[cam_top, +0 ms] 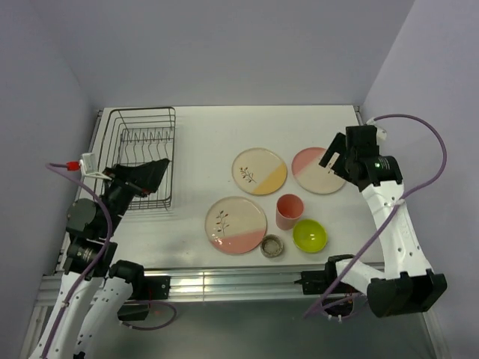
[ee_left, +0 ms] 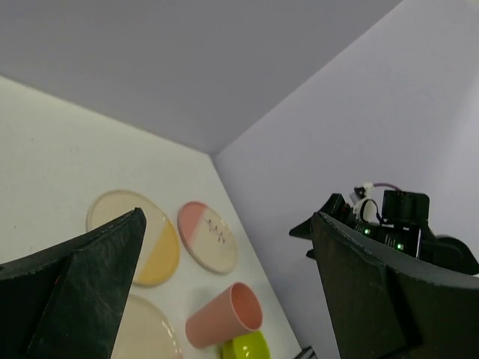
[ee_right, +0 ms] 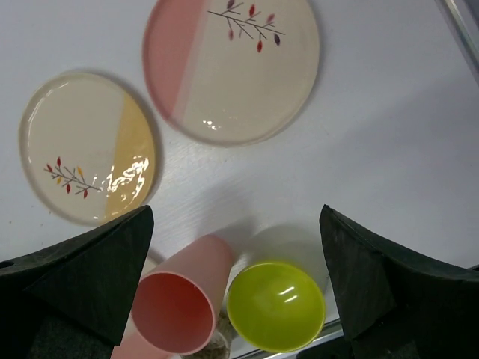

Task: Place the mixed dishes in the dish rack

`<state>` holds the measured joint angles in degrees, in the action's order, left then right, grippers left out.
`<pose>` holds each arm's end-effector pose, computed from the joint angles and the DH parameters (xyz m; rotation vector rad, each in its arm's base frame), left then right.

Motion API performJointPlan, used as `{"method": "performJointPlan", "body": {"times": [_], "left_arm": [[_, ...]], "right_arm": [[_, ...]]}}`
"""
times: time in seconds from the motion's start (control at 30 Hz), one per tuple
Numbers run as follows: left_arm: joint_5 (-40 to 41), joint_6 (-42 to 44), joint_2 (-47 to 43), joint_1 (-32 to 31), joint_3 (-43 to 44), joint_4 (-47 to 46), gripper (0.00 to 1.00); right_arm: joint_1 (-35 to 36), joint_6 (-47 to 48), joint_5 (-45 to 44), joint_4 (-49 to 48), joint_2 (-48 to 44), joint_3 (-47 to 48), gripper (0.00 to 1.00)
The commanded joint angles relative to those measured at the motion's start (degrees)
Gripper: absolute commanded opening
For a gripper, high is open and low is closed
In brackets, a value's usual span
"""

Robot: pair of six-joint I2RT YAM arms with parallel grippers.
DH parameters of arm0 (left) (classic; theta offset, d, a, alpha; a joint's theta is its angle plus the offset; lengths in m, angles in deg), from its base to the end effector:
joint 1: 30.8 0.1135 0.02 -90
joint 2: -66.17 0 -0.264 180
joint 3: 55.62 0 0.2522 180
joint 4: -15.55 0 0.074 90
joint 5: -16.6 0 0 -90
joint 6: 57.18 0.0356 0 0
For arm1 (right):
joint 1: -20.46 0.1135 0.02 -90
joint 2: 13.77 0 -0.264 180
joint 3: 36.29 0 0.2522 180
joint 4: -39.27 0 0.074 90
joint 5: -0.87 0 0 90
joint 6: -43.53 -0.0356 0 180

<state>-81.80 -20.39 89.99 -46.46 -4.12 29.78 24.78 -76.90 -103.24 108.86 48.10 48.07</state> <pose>0.1026 -0.0342 0.3627 -0.3320 1.3874 -1.1040 0.2025 0.0066 0.3633 0.6444 2.2713 -0.0018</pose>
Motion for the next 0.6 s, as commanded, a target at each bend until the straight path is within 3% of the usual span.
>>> {"method": "performJointPlan", "body": {"times": [0.0,0.17,0.37,0.57], "left_arm": [[-4.43,0.64,7.08,0.28,5.74,-0.67,0.99],[-8.38,7.84,22.48,-1.03,17.44,10.06,0.91],[3.81,13.74,35.06,-12.89,27.12,15.09,0.92],[5.33,15.33,41.92,-18.08,30.64,13.87,0.91]], "right_arm": [[-3.69,-0.68,2.75,-2.47,1.76,0.85,1.00],[-8.88,-1.11,13.39,-8.71,8.68,-2.84,1.00],[-14.07,-5.86,17.79,-11.44,21.07,-5.31,0.94],[-14.86,-8.93,14.99,-13.99,27.69,-6.88,0.91]]}}
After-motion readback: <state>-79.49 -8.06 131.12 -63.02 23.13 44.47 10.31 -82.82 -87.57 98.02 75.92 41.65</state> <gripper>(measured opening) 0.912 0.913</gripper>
